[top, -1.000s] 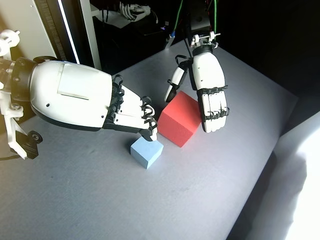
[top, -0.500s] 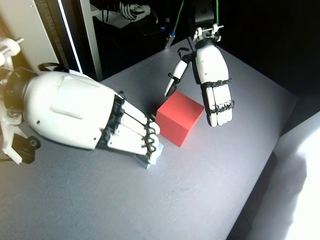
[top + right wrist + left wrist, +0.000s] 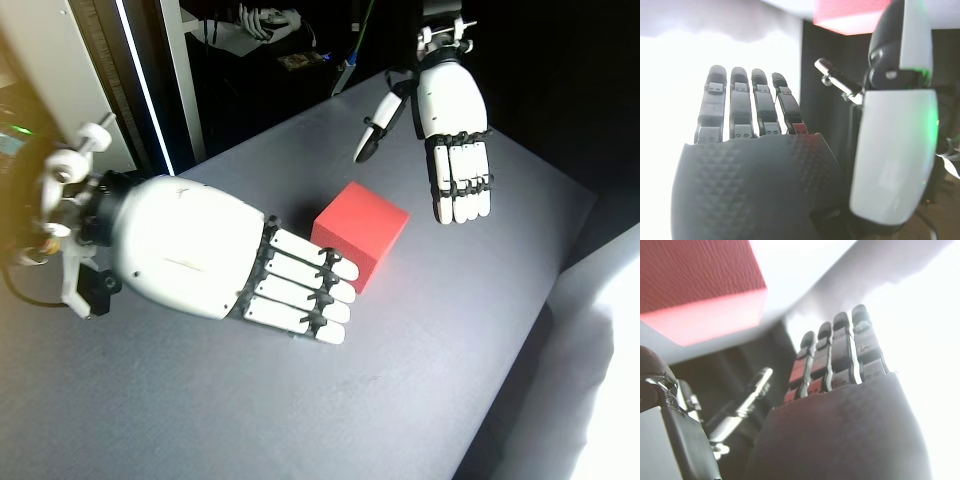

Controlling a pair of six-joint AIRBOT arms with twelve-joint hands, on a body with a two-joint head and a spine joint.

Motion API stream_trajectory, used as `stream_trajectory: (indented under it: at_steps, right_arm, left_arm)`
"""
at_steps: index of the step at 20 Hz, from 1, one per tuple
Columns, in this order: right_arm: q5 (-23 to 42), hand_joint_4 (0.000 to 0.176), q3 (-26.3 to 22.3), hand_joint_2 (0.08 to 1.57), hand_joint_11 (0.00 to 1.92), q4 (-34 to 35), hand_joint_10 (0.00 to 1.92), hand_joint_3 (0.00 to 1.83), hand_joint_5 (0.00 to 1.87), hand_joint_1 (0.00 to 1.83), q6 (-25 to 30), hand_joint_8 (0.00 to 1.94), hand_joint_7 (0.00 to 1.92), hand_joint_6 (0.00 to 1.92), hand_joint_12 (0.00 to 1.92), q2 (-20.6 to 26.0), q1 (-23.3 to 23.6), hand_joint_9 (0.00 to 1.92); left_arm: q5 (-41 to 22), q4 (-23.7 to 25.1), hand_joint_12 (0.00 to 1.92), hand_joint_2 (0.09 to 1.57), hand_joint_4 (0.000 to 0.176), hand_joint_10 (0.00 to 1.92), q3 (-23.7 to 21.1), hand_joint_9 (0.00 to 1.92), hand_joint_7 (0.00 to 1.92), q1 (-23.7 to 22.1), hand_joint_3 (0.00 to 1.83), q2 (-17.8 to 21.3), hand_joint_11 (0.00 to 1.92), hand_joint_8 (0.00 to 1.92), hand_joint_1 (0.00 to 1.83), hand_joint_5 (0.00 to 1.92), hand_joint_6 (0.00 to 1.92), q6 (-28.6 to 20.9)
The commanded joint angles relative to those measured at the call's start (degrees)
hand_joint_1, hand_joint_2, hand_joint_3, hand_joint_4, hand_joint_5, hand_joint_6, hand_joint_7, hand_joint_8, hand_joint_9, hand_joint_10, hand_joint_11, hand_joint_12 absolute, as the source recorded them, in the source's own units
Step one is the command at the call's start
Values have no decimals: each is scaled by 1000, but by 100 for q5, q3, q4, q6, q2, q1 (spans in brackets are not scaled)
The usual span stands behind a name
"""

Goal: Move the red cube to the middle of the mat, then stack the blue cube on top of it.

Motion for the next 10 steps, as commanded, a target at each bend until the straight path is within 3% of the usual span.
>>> stream_trajectory:
  at_steps: [1,3,4,5,6,7,8,9,10]
  right_arm:
    - [596,0,17,831,57,300,12,1,31,1068,-181,9,24,12,27,20,78,31]
    - [623,0,84,794,1,951,8,0,124,1086,-374,16,117,10,374,-147,79,116]
    - [603,0,125,826,0,1281,2,4,104,1050,-374,4,84,3,308,-233,78,77]
    - [563,0,141,839,0,1582,8,6,112,1010,-374,4,96,3,396,-284,75,100]
    - [514,0,159,831,0,1931,12,1,143,1005,-374,7,121,10,467,-361,71,122]
    - [500,0,177,830,0,2137,11,0,147,1006,-374,7,126,10,481,-433,47,124]
    - [500,0,190,801,0,2205,11,0,178,1043,-374,13,169,14,427,-473,29,134]
    - [500,0,210,844,0,2254,4,7,149,1014,-374,4,141,4,331,-515,-3,105]
    - [500,0,235,848,0,2336,8,6,161,990,-375,5,153,6,378,-559,-64,119]
  left_arm:
    - [225,58,0,837,0,3,36,9,28,-53,0,122,0,7,699,25,7,11]
    - [517,332,0,845,0,0,70,1,17,-112,3,311,0,3,695,18,4,16]
    - [536,468,0,846,0,0,58,0,15,-135,3,387,0,2,642,15,3,18]
    - [537,514,0,844,0,0,79,0,13,-152,2,401,0,1,636,13,2,71]
    - [598,27,0,848,0,0,117,0,2,-170,3,399,0,0,621,2,0,773]
    - [767,-1074,0,847,0,0,189,0,0,-171,3,401,0,0,651,0,0,2064]
    - [823,-1579,0,853,0,0,217,0,13,-171,4,401,0,5,680,11,4,2689]
    - [727,-1680,0,861,0,0,218,0,7,-162,8,409,0,2,643,10,3,2896]
    - [504,-1719,1,858,0,1,184,4,22,-119,6,437,3,8,646,26,9,2896]
